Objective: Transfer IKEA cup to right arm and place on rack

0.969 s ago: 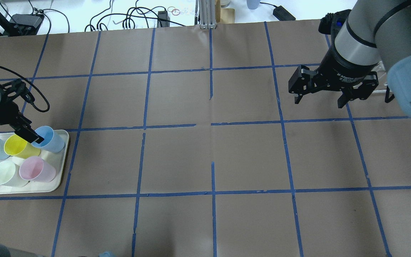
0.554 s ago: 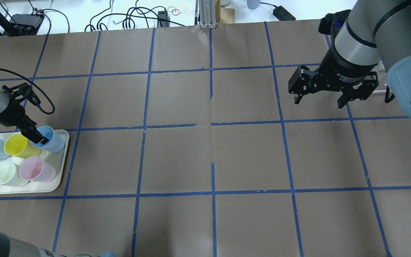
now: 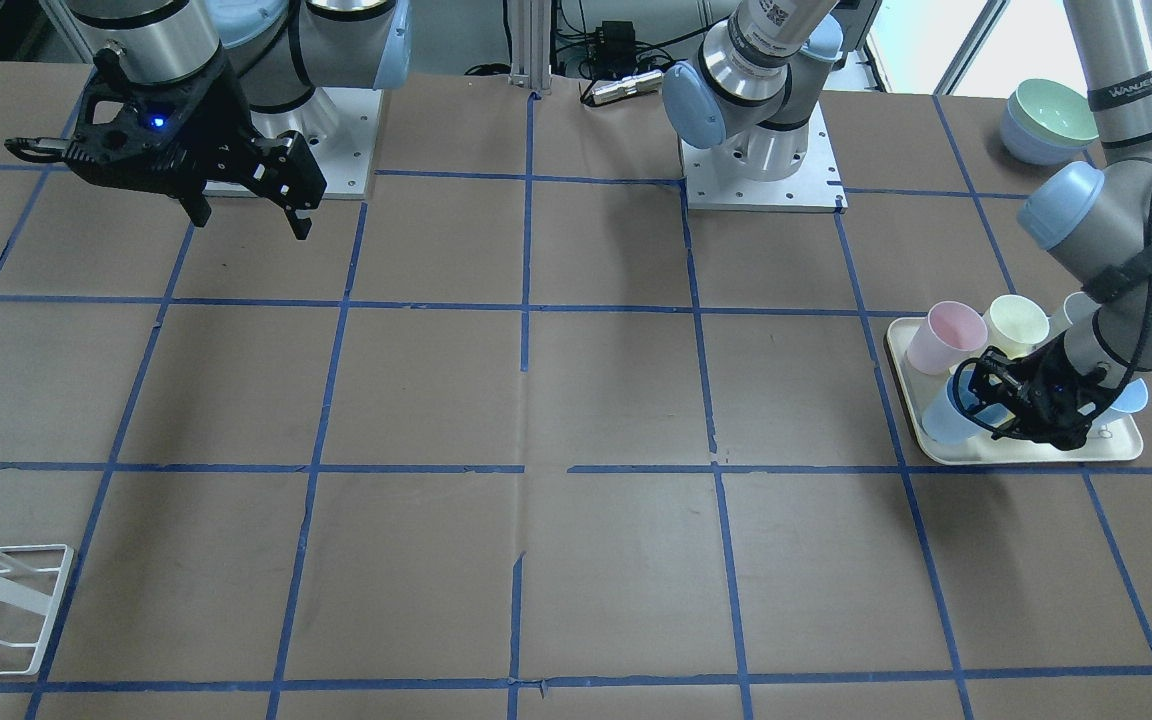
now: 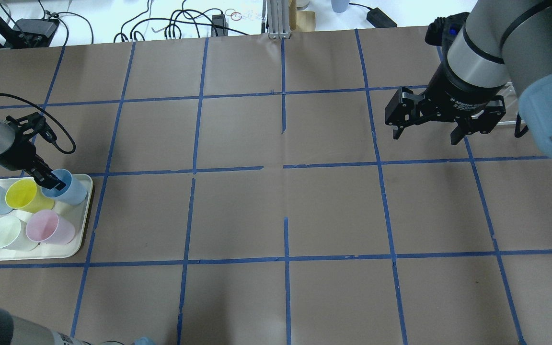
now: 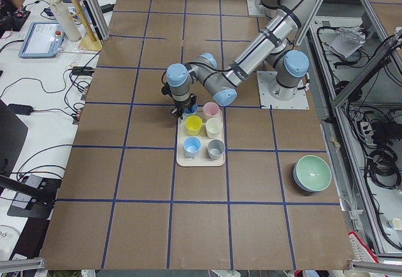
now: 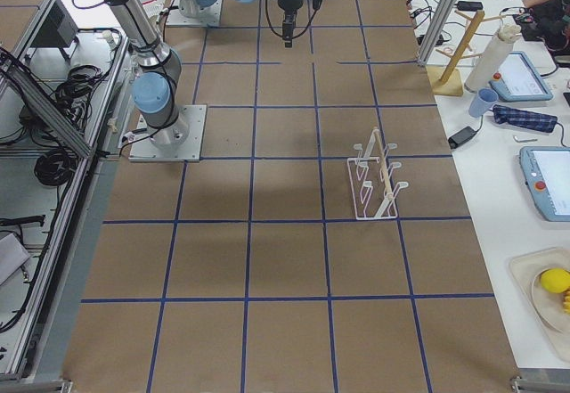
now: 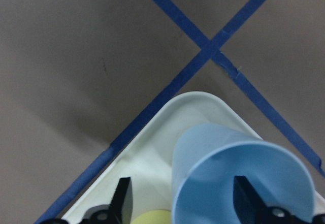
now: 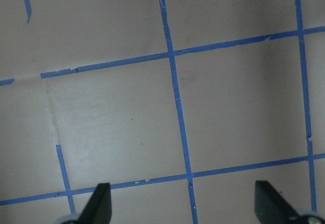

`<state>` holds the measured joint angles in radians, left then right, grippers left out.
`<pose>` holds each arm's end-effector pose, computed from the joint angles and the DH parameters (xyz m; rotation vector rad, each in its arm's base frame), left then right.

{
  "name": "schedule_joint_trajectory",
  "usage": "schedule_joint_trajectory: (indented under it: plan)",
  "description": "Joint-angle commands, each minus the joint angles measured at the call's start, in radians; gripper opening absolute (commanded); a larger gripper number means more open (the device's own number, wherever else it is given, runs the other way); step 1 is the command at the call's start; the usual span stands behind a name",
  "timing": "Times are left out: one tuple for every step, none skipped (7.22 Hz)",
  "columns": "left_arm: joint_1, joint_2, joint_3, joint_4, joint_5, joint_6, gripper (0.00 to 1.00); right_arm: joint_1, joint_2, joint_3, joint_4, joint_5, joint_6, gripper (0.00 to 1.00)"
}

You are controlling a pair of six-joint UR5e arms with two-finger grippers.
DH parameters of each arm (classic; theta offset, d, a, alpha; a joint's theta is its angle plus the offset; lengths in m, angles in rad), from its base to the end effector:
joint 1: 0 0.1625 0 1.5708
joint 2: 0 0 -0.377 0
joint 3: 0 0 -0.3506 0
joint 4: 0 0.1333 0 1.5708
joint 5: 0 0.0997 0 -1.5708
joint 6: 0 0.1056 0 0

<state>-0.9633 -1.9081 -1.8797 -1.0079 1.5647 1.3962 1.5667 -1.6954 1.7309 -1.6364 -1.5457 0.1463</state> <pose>0.1727 -0.4831 0.1936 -1.1782 -2.8322 -0.0610 0.1343 -0.4069 0.4216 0.2334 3.1054 -0.0440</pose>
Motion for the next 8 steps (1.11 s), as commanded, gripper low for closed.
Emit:
schedule_joint_trajectory:
  plan:
    - [0.000,0.000,0.005,-0.001,0.005,-0.002,0.00,0.001,-0.001,-0.004,0.007,0.004,-0.002,1.00]
    - [-0.002,0.000,0.028,-0.015,0.008,-0.005,0.00,0.003,-0.003,-0.001,0.007,0.007,-0.008,1.00]
    - [-0.009,0.010,0.065,-0.065,0.008,-0.008,0.00,-0.005,-0.001,-0.002,0.013,0.001,-0.016,1.00]
    - [-0.020,0.023,0.109,-0.154,-0.006,-0.072,0.00,-0.002,-0.001,-0.005,0.015,0.004,-0.016,1.00]
    - [-0.050,0.044,0.149,-0.269,-0.030,-0.151,0.00,0.000,-0.003,-0.008,0.007,0.013,-0.007,1.00]
    - [-0.084,0.073,0.183,-0.366,-0.060,-0.240,0.00,-0.007,-0.003,-0.013,0.013,0.088,-0.010,1.00]
    - [-0.110,0.098,0.218,-0.470,-0.139,-0.373,0.00,-0.005,0.000,-0.014,0.027,0.237,-0.010,1.00]
    - [-0.144,0.124,0.232,-0.565,-0.244,-0.528,0.00,-0.008,0.000,-0.016,0.023,0.372,-0.011,1.00]
